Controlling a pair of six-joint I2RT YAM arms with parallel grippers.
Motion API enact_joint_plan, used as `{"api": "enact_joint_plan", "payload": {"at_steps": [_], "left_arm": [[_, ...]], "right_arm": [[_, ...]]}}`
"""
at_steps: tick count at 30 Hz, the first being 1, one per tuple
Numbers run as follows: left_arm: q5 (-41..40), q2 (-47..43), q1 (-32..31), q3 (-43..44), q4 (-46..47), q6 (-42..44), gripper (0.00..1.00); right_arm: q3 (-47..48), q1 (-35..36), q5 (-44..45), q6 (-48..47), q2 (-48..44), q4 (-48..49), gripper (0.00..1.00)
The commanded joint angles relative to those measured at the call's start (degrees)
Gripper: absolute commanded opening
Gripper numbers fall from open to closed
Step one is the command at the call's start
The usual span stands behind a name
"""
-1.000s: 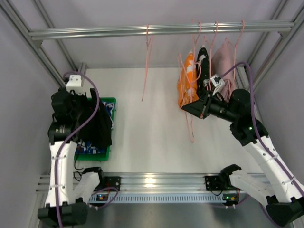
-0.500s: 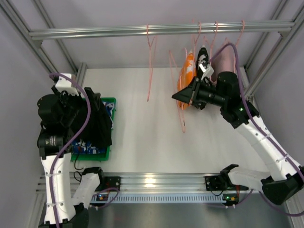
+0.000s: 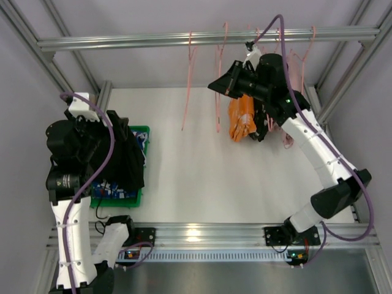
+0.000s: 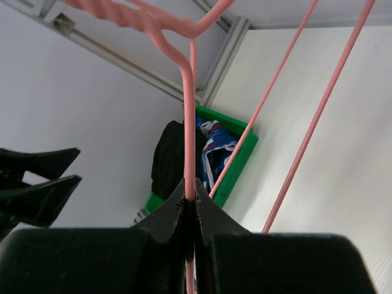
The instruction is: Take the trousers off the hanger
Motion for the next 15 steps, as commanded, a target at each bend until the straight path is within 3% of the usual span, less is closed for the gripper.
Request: {"api": "enact_joint_plan", "payload": {"at_steps": [1, 8, 15], "left_arm": [[-0.3, -0.5, 0.1, 0.8, 1.6, -1.3, 0.99], [-2.3, -1.9, 0.1, 0.0, 0.7, -0.6, 0.99], [-2.4, -1.6, 0.1, -1.4, 1.0, -0.1, 0.99]], "right_arm": [[5.2, 0.8, 2.1, -2.2, 3.3, -1.2, 0.00], [10.4, 0.6, 2.9, -4.3, 8.9, -0.3, 0.00], [8.3, -0.4, 2.7, -3.6, 9.5, 0.0, 0.00]]}}
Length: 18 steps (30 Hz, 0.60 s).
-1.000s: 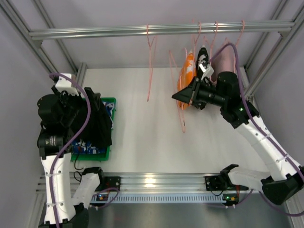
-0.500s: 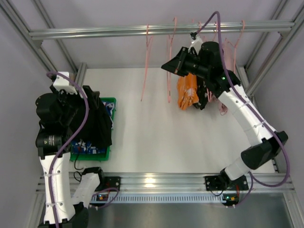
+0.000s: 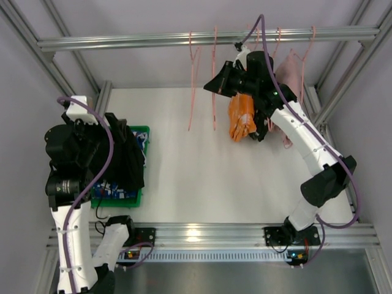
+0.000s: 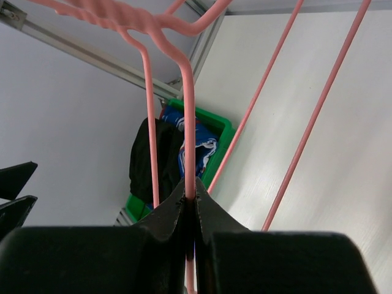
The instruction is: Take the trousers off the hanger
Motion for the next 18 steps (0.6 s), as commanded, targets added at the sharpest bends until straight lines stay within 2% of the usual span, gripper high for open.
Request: {"api": "enact_joint_plan", "payload": {"at_steps": [1, 3, 4, 5, 6, 8, 9, 10, 12, 18], "left_arm": [[-0.6, 0.3, 0.2, -0.9, 1.0, 0.3, 0.99], [-0.6, 1.2, 0.1, -0.9, 1.0, 0.4, 0.99], [-0.2, 1.6, 0.1, -0.6, 1.1, 0.3, 0.99], [0.5, 2.7, 0.1, -0.2, 0.9, 0.9, 0.99], [2.7, 3.6, 0.1, 0.4, -0.2, 1.2, 0.99], [5.3, 6.7, 0.1, 2.6, -1.9, 2.4, 0.99], [7.6, 8.1, 0.1, 3.3, -3.6, 2.6, 0.99], [8.6, 9.3, 0.1, 4.1, -4.8, 2.8, 0.99], [10.0, 13.6, 0.1, 6.6, -6.9, 3.1, 0.99], [12.0, 22.7, 0.0, 12.7, -9.8, 3.5, 0.99]], "right_arm": [[1.8, -0.7, 0.0, -0.8, 0.2, 3.8, 0.00], [1.3, -1.3, -0.9, -0.4, 0.3, 4.6, 0.02], [1.3, -1.4, -1.5, -0.4, 0.2, 4.7, 0.08], [0.6, -1.5, -1.8, -0.4, -0.6, 5.0, 0.17], [0.1, -1.5, -2.1, -0.5, -1.0, 5.6, 0.40], [-1.8, -1.5, -2.9, -0.6, -3.2, 6.1, 0.61], [-2.6, -1.5, -3.1, -0.9, -4.1, 6.3, 0.75], [-3.5, -1.5, -3.0, -1.2, -5.1, 6.7, 0.80], [-6.7, -1.5, -2.6, -3.2, -9.0, 7.5, 0.99], [-17.3, -1.5, 0.3, -10.7, -21.8, 9.4, 0.99]]}}
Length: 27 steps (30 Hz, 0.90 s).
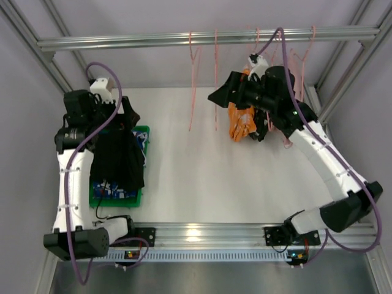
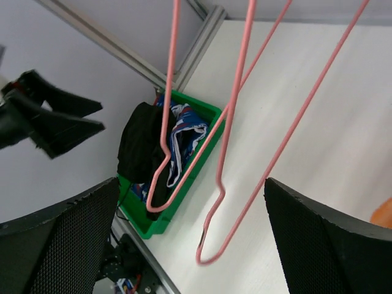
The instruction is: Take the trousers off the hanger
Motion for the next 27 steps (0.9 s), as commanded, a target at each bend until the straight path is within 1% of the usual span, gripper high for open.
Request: {"api": "enact_joint_plan", "payload": {"at_steps": [1, 2, 4, 5, 6, 7, 8, 9, 10, 11, 12, 13, 14, 15, 16, 18, 20, 22, 25, 26, 27], "left_arm": [[3.6, 3.4, 0.0, 6.0, -2.6, 1.4, 0.99], [4.3, 6.9, 0.0, 7.7, -4.7, 2.6, 0.99], [4.2, 11.0, 0.0, 13.6, -7.4, 2.7, 0.99], [2.6, 15.5, -0.6, 16.1, -10.9, 3.3, 0.99], [1.8, 17.8, -2.2, 20.8, -12.6, 3.8, 0.99], [1.1, 19.7, -3.4, 22.9, -14.4, 4.7, 0.99], [-0.9, 22.8, -5.1, 24.9, -15.7, 5.6, 0.99], [-7.8, 23.5, -10.3, 26.6, -15.7, 5.5, 0.99], [-12.0, 23.9, -13.0, 26.8, -14.9, 5.8, 0.99], [-21.5, 24.1, -19.4, 26.4, -14.1, 6.3, 0.99], [-25.8, 24.1, -22.3, 26.2, -12.2, 6.3, 0.99], [-27.1, 24.1, -24.1, 26.2, -11.5, 5.2, 0.99], [-26.6, 24.0, -25.5, 26.3, -11.1, 4.4, 0.99], [-24.2, 23.7, -25.6, 26.0, -10.3, 3.8, 0.99], [-24.0, 22.8, -25.6, 25.5, -9.7, 3.4, 0.99], [-26.7, 21.2, -25.7, 23.5, -8.8, 2.0, 0.99], [-27.9, 16.9, -25.7, 21.2, -6.3, 1.6, 0.99], [-28.9, 11.3, -25.6, 16.2, -2.9, 1.8, 0.99], [-31.5, 8.2, -25.7, 12.5, -2.5, 2.0, 0.99], [-34.6, 7.9, -25.7, 11.2, -2.5, 1.8, 0.99], [-35.8, 7.5, -25.6, 10.6, -2.2, 1.8, 0.99]], "right_arm": [[-3.5, -0.4, 2.7, -6.8, -10.0, 5.2, 0.99], [-6.1, -0.4, 3.5, -7.8, -13.3, 4.5, 1.00], [-8.6, -0.4, 6.2, -11.1, -16.7, 3.4, 0.99], [-10.8, -0.5, 7.5, -13.1, -20.1, 2.8, 0.99], [-12.2, -0.6, 8.7, -14.1, -21.8, 1.9, 1.00], [-13.6, -0.7, 10.0, -14.9, -23.8, 1.8, 0.99], [-16.5, -1.9, 10.4, -16.5, -27.4, 1.9, 1.00], [-17.8, -2.7, 11.0, -17.1, -29.0, 2.1, 1.00], [-18.9, -3.6, 11.3, -17.4, -30.6, 1.8, 0.99], [-20.5, -6.3, 11.1, -17.6, -33.0, 1.5, 0.99], [-21.3, -7.8, 10.7, -17.8, -34.1, 1.1, 1.00], [-22.6, -9.0, 10.1, -17.8, -36.5, 0.9, 0.99], [-23.3, -11.7, 9.8, -17.9, -37.6, 0.9, 0.99], [-24.0, -12.9, 9.2, -18.2, -38.5, 0.9, 0.99], [-24.6, -13.7, 7.9, -18.5, -39.5, 1.0, 0.99], [-26.8, -17.7, 6.4, -18.3, -42.2, 1.0, 0.99], [-28.5, -20.9, 5.4, -18.2, -44.7, 0.5, 0.99], [-29.4, -22.0, 5.3, -18.8, -46.0, 0.4, 0.99], [-29.5, -22.6, 5.5, -19.9, -46.6, 0.5, 0.99], [-29.0, -23.0, 5.5, -19.9, -46.2, 0.7, 0.99], [-28.8, -23.0, 5.2, -19.8, -45.9, 0.8, 0.99]]}}
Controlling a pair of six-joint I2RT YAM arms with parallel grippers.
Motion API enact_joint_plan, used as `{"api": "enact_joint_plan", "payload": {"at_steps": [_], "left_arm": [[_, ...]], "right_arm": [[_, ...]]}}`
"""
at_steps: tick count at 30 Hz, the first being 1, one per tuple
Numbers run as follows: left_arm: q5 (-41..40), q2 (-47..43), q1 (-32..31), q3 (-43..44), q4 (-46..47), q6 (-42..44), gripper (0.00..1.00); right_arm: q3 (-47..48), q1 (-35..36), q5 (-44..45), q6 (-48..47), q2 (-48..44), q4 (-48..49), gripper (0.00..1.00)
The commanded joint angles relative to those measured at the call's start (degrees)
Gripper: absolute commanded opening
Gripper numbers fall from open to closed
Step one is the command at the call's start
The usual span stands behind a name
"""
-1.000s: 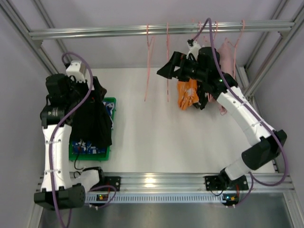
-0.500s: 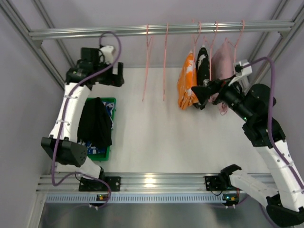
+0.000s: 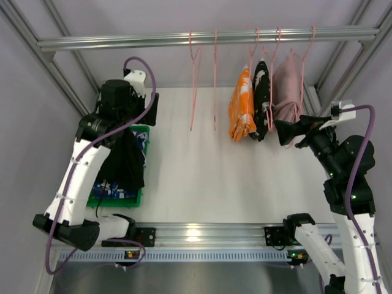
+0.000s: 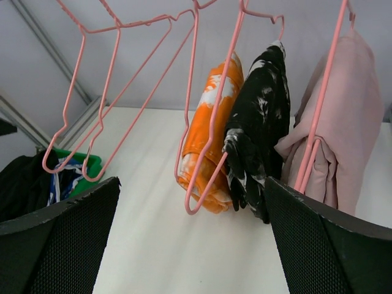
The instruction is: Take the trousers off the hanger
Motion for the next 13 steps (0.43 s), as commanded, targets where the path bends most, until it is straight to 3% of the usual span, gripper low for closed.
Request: {"api": "enact_joint_plan", "payload": {"at_steps": [1, 13], "left_arm": [[-7.2, -2.4, -0.1, -2.6, 4.6, -1.0, 0.99], [-11.5, -5.0, 1.0, -3.7, 5.9, -3.0, 0.99]], "right_arm": [[1.0, -1.2, -1.8, -1.4, 0.6, 1.2, 0.99], [2.2, -1.2, -3.6, -0.3, 3.5, 2.2, 0.99]]}}
